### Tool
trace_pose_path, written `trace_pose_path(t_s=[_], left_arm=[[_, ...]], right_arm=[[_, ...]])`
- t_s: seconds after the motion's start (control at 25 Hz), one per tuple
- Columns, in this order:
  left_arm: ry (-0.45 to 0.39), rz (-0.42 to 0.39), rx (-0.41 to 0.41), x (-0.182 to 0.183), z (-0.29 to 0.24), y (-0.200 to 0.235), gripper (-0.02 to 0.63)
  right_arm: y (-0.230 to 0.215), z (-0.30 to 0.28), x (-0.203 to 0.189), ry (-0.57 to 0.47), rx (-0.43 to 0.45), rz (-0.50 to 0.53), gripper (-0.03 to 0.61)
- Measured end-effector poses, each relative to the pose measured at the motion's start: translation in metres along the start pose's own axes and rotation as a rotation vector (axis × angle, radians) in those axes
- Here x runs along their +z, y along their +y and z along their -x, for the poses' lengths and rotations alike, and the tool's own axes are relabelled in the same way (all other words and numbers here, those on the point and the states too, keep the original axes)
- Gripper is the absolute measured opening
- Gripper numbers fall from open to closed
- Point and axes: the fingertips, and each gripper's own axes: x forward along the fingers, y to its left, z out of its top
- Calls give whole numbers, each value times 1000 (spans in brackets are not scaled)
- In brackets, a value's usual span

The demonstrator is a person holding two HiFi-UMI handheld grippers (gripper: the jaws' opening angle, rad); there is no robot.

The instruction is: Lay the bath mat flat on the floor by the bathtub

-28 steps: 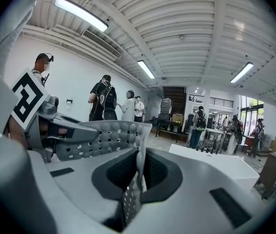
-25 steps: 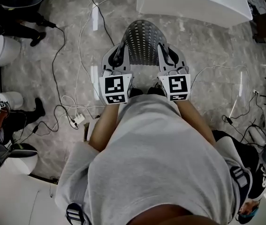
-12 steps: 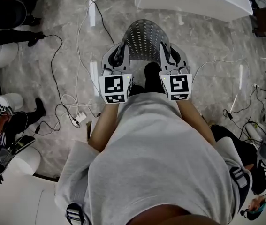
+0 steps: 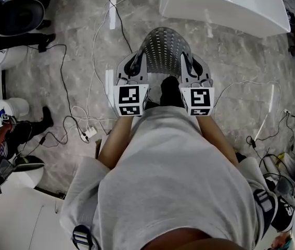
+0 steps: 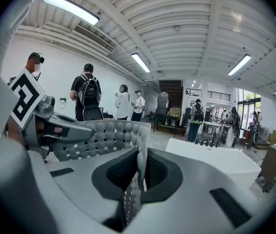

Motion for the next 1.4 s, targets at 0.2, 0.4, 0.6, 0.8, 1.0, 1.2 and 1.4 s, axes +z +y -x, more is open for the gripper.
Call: trace_pose_path(t_s=[0.2, 0.4, 0.6, 0.8, 1.0, 1.2, 1.4], left_arm=[[16, 11, 22, 14, -38, 1, 29], [33, 11, 24, 24, -82, 2, 31], [59, 27, -31, 22, -130, -12, 31], [87, 41, -50, 17, -179, -30, 31], [106, 5, -49, 21, -221, -38, 31], [110, -20, -70, 36, -256, -46, 29], [112, -43, -96, 46, -286, -56, 29]], right_arm=[[-25, -23, 5, 16, 45, -9, 20], [-57, -49, 1, 35, 61, 5, 20], [-94, -65, -16, 66, 56, 13, 20], [-140, -78, -31, 87, 50, -4, 20], [-175, -91, -36, 87, 41, -43, 20], [-206, -115, -34, 86, 23, -37, 20], [-237, -126, -39, 110, 1, -62, 20]])
